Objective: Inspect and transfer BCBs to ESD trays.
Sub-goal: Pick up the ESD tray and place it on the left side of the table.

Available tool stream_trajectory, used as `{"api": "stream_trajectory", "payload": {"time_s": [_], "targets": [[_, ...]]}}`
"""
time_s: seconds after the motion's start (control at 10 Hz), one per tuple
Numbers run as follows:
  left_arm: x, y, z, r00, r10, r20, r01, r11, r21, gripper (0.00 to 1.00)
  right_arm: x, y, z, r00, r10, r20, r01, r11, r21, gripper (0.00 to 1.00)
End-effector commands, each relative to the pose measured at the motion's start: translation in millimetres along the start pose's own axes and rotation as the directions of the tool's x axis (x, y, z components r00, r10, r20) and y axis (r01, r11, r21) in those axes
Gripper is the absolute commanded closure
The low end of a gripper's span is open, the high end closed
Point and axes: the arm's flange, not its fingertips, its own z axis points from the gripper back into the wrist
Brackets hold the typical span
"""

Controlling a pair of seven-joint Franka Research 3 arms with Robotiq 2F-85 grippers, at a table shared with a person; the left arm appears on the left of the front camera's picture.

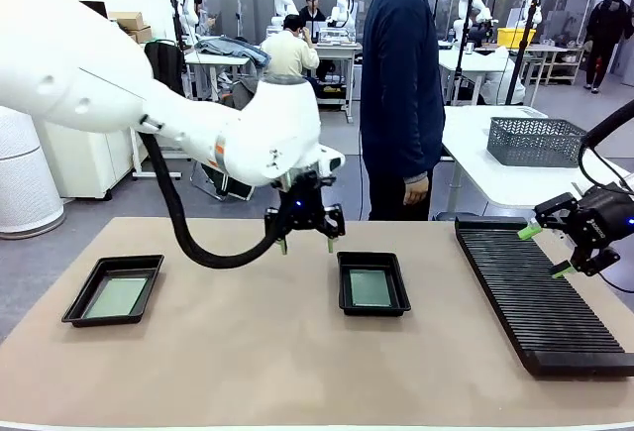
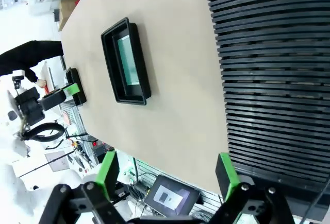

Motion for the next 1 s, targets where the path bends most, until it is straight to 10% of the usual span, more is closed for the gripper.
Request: {"api": "stream_trajectory", "payload": {"time_s": [0.0,0.9], "targets": [[12.4,-20.4,-17.5,1.0,0.006,0.022,-0.006,1.0,0.015,0.0,-2.6,8.2,-5.8,1.0,0.006,0.005,-0.006,1.0,-0.015,0.0],[18.2,-46.4,-90.6,1.0,-0.018,0.023,0.016,0.999,0.049,0.0,-2.6,8.2,-5.8,1.0,0.006,0.005,-0.006,1.0,-0.015,0.0]]}}
